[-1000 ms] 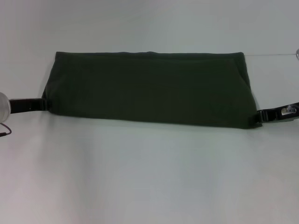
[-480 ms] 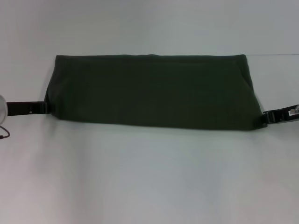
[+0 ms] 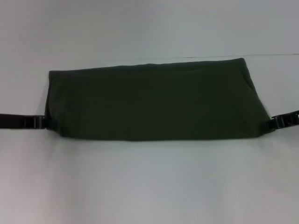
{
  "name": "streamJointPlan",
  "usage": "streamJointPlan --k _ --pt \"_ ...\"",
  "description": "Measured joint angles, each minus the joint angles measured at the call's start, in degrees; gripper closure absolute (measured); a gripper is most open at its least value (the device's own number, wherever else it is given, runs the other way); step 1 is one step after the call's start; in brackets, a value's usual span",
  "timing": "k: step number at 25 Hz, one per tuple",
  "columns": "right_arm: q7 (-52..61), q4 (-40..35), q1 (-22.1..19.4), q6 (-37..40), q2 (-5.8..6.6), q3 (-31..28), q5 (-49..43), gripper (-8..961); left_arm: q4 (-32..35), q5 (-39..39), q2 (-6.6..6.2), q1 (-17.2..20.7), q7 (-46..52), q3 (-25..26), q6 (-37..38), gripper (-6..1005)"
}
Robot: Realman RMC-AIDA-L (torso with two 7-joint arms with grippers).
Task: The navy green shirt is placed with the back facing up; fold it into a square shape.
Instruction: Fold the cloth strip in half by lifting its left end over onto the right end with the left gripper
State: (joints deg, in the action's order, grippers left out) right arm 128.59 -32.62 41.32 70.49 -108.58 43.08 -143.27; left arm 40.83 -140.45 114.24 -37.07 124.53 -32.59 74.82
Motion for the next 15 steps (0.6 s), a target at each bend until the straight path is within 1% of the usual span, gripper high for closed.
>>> streamJointPlan --k 8,15 --pt "-1.52 -0.20 -1.52 3.94 0.93 -0.11 -0.07 915 1.80 -5.84 -0.49 0.13 1.74 1.92 8.19 996" --pt "-2.20 -0.81 -3.15 5.79 1.02 -0.47 0.17 913 2.80 -8.65 -1.06 -0.11 2.09 2.42 13.42 993"
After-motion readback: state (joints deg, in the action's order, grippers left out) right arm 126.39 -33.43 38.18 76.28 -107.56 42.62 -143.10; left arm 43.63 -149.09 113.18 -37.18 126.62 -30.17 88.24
